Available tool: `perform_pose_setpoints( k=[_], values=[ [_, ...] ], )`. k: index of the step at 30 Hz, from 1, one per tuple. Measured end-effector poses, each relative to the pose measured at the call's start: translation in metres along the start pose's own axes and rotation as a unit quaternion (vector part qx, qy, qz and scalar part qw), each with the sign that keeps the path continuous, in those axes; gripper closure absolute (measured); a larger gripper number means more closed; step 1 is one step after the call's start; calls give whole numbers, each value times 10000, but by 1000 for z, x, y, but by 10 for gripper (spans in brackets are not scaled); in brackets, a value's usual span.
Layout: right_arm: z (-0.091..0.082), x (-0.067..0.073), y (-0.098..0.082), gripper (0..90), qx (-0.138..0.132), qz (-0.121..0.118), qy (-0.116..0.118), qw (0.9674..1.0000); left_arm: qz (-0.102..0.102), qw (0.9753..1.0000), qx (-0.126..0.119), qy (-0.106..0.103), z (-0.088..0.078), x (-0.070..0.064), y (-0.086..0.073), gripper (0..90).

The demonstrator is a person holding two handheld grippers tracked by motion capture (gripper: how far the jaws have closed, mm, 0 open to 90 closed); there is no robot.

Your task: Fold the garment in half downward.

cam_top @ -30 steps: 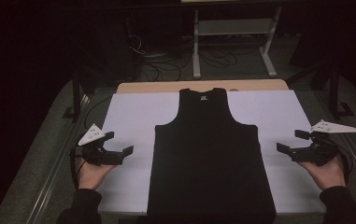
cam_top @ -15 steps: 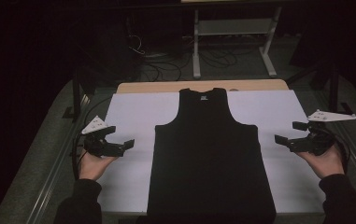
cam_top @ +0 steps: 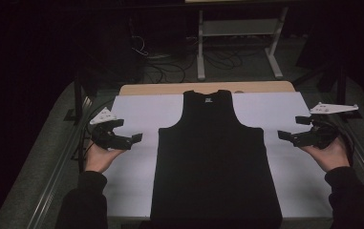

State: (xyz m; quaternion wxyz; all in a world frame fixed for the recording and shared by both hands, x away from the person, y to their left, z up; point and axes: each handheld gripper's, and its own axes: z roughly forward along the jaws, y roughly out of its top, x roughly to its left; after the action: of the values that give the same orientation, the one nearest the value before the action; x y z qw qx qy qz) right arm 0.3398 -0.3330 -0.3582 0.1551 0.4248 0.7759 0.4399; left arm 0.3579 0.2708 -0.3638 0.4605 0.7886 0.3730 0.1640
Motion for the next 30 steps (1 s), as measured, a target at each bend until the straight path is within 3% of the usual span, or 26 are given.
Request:
perform_pose_setpoints(
  k=[15, 24, 30],
  values=[
    [18, -4, 16, 0, 141, -80, 73, 9998, -63, 9998, 28, -209, 24, 5, 16, 0],
    [36, -9, 19, 0, 205, -71, 154, 9996, -108, 9996, -3, -244, 34, 11, 19, 0],
    [43, -14, 23, 0, 283, -45, 144, 9995, -131, 9995, 99, -257, 43, 14, 17, 0]
  ],
)
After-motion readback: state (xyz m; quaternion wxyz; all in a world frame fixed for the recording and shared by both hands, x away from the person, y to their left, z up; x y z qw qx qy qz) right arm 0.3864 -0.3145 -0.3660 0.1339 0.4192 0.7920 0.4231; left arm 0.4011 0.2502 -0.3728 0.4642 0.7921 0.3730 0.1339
